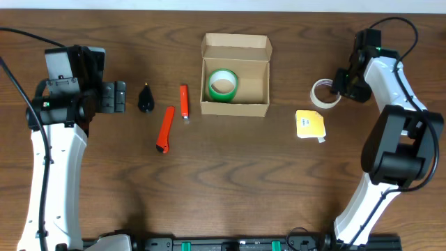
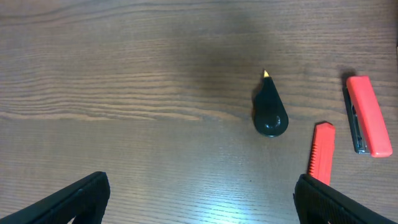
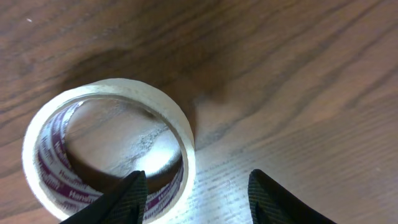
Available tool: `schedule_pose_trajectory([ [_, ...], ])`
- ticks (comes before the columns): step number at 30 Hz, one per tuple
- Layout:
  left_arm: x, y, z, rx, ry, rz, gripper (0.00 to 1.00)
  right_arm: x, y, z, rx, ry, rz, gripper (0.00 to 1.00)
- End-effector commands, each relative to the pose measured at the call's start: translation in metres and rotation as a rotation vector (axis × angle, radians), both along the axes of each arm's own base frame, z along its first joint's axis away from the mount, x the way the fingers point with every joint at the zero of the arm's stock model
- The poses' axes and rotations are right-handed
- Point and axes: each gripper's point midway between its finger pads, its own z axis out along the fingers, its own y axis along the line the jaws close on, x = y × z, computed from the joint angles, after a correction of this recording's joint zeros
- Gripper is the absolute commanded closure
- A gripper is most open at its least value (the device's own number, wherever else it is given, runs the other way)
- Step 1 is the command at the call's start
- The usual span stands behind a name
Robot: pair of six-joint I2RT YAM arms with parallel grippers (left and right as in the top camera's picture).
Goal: Pack container
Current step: 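Move the right gripper to the white masking tape and grasp its rim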
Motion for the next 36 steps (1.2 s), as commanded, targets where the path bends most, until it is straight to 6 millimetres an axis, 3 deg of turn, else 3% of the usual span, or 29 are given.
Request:
schedule_pose_trajectory([
  [1, 0.003, 0.003, 0.007, 0.011, -0.014, 0.002, 0.05, 0.000, 0.004, -0.014, 0.007, 0.019, -0.016, 0.47],
  [16, 0.003, 0.003, 0.007, 0.011, -0.014, 0.002, 0.05, -0.004, 0.003, -0.050, 0.013, 0.077, -0.030, 0.55],
  [18, 0.003, 0.003, 0.007, 0.011, -0.014, 0.002, 0.05, -0.004, 0.004, -0.053, 0.014, 0.083, -0.029, 0.64],
  [21, 0.003, 0.003, 0.007, 0.011, -0.014, 0.002, 0.05, -0.005, 0.004, -0.054, 0.015, 0.088, -0.028, 0.95],
  [26, 0.003, 0.003, 0.007, 0.011, -0.014, 0.002, 0.05, -0.009, 0.005, -0.049, 0.021, 0.103, -0.027, 0.99],
  [30, 0.003, 0.003, 0.007, 0.011, -0.014, 0.002, 0.05, -0.003, 0.006, -0.016, 0.019, 0.069, -0.022, 0.99],
  [32, 0.003, 0.003, 0.007, 0.011, -0.014, 0.002, 0.05, 0.004, 0.008, 0.015, 0.012, 0.018, -0.013, 0.99],
  [36, 0.003, 0.003, 0.007, 0.011, -0.014, 0.002, 0.05, 0.019, 0.030, 0.106, 0.021, -0.162, 0.069, 0.99],
])
